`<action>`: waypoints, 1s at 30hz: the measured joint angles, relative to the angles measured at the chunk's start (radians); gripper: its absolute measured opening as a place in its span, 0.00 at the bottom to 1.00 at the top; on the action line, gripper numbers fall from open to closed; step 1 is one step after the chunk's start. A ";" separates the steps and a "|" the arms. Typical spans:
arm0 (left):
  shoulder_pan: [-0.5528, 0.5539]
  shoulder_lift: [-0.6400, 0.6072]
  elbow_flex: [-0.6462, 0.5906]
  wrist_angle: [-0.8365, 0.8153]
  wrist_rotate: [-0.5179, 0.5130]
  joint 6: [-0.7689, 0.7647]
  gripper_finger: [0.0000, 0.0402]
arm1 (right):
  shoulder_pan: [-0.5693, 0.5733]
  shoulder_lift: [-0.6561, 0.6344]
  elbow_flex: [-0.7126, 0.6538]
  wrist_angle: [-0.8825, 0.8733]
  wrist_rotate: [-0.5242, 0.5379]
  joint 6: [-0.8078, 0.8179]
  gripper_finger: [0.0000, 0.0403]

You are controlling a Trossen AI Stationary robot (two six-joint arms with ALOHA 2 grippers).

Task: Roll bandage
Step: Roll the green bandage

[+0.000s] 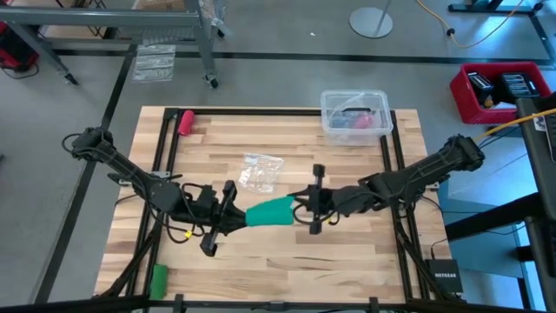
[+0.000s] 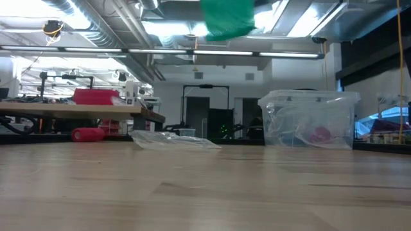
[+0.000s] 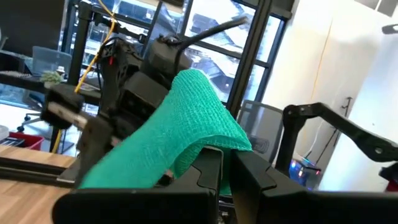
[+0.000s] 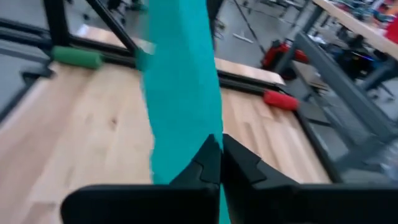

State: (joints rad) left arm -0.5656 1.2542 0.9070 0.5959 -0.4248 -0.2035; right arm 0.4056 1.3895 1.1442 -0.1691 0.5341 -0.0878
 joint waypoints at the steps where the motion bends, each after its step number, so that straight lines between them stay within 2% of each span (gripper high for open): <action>1: -0.004 -0.002 0.000 -0.001 0.000 -0.001 0.03 | 0.000 -0.013 0.000 -0.032 0.017 0.002 0.01; 5: -0.010 -0.008 0.000 0.018 0.020 0.006 0.03 | 0.000 -0.029 0.000 -0.120 0.049 0.035 0.01; 12: -0.008 -0.011 0.000 0.086 0.021 0.093 0.03 | 0.002 0.012 -0.002 -0.111 -0.009 0.085 0.01; 20: -0.008 -0.014 0.000 0.070 -0.148 0.279 0.03 | 0.061 0.016 -0.002 -0.106 -0.081 0.162 0.01; 25: -0.008 -0.029 0.000 -0.049 -0.295 0.356 0.03 | 0.118 0.016 -0.002 -0.050 -0.085 0.168 0.01; 30: -0.007 -0.030 0.000 -0.116 -0.383 0.427 0.03 | 0.146 0.016 -0.002 0.010 -0.187 0.169 0.01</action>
State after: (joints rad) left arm -0.5728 1.2243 0.9070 0.4799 -0.8078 0.2239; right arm 0.5517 1.4052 1.1423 -0.1586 0.3470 0.0814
